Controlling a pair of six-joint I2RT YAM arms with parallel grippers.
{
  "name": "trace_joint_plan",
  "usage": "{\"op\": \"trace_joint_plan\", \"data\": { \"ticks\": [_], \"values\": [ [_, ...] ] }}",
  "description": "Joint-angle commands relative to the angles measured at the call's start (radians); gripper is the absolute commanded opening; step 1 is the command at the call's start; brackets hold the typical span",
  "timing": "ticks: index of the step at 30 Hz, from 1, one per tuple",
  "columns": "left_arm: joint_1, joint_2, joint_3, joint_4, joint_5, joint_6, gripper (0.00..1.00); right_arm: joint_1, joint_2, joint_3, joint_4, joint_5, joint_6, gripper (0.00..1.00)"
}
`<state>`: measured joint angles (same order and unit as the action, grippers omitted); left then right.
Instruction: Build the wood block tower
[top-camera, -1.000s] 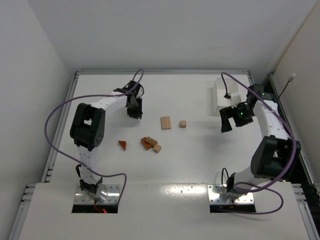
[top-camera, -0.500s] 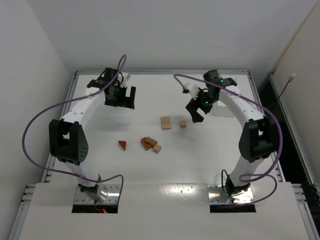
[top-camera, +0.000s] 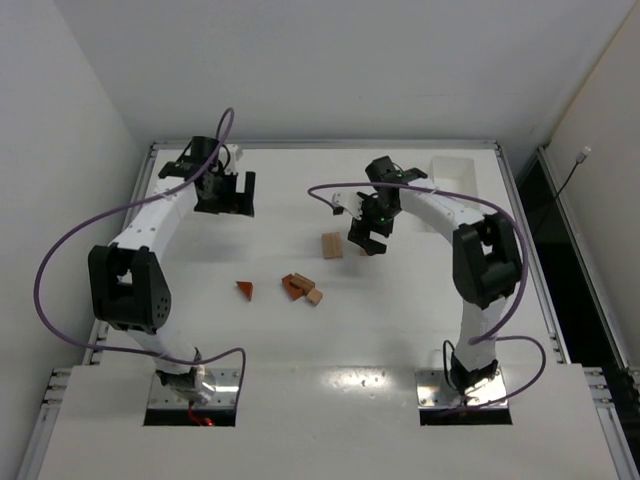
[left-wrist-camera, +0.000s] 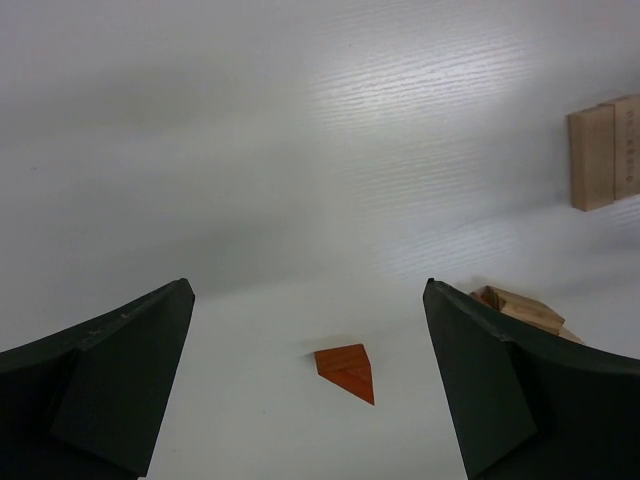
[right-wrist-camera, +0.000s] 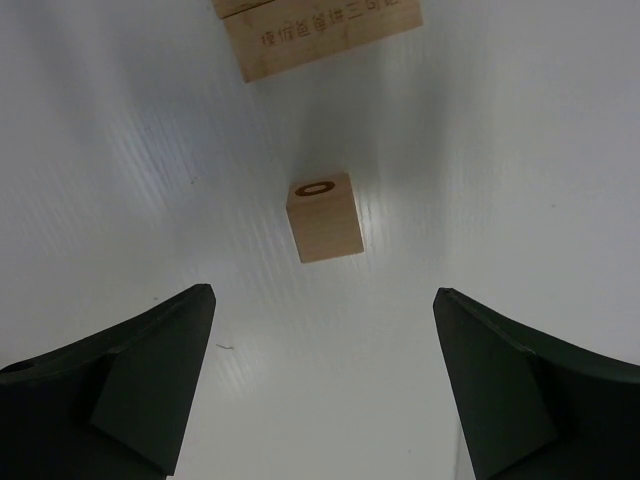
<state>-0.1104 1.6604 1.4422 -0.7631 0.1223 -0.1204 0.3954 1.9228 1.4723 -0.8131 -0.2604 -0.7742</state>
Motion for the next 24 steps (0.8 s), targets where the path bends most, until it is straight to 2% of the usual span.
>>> {"op": "trace_joint_plan", "data": {
  "ticks": [1,14,21,24],
  "values": [
    [0.023,-0.007,0.035,0.01,-0.004,0.01,1.0,0.005,0.044,0.039,0.014,-0.008,-0.1,0.88],
    [0.052,0.036,0.086,-0.01,-0.026,0.019,1.0,0.023,0.147,0.108,-0.004,0.001,-0.227,0.87],
    [0.061,0.055,0.086,-0.01,-0.035,0.019,1.0,0.033,0.159,0.096,-0.015,0.001,-0.258,0.83],
    [0.061,0.064,0.095,-0.01,-0.035,0.019,1.0,0.033,0.159,0.095,-0.015,0.01,-0.258,0.78]
  ]
}}
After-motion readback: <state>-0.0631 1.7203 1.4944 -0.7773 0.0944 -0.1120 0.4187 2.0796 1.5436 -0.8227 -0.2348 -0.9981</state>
